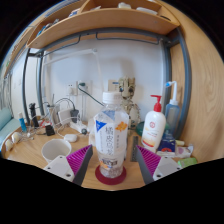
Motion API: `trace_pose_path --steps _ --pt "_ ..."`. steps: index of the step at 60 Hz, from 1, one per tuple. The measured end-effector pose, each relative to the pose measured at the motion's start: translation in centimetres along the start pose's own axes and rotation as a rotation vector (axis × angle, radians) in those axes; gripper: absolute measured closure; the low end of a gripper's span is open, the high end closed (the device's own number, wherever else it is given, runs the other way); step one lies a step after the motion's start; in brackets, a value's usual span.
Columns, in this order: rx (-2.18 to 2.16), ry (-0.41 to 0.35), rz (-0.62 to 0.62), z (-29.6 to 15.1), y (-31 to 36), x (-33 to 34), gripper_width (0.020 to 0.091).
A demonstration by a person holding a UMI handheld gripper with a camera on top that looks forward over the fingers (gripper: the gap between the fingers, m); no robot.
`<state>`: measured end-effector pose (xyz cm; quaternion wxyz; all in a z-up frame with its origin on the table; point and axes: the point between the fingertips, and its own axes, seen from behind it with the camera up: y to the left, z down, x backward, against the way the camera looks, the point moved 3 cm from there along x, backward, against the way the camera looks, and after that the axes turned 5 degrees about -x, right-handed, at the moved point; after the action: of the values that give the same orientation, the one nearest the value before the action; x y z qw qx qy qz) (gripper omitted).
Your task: Pour water
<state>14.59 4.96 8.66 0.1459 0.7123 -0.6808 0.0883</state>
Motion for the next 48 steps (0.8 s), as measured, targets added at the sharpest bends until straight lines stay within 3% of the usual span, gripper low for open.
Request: trace_pose_path --steps 6,15,20,34,48 --pt "0.025 0.029 0.061 1.2 -0.8 3.6 0.0247" --pt "-0.037 0.189 0.076 3.6 1.1 10.1 0.0253" --pt "-0.041 0.229 0.081 2.8 2.9 13.4 0.0252" --pt "-0.011 0.133 0.079 -3.5 6.9 19.2 0.0236" --pt "-0.016 0.062 0.104 -6.6 8.5 21.2 0.0236"
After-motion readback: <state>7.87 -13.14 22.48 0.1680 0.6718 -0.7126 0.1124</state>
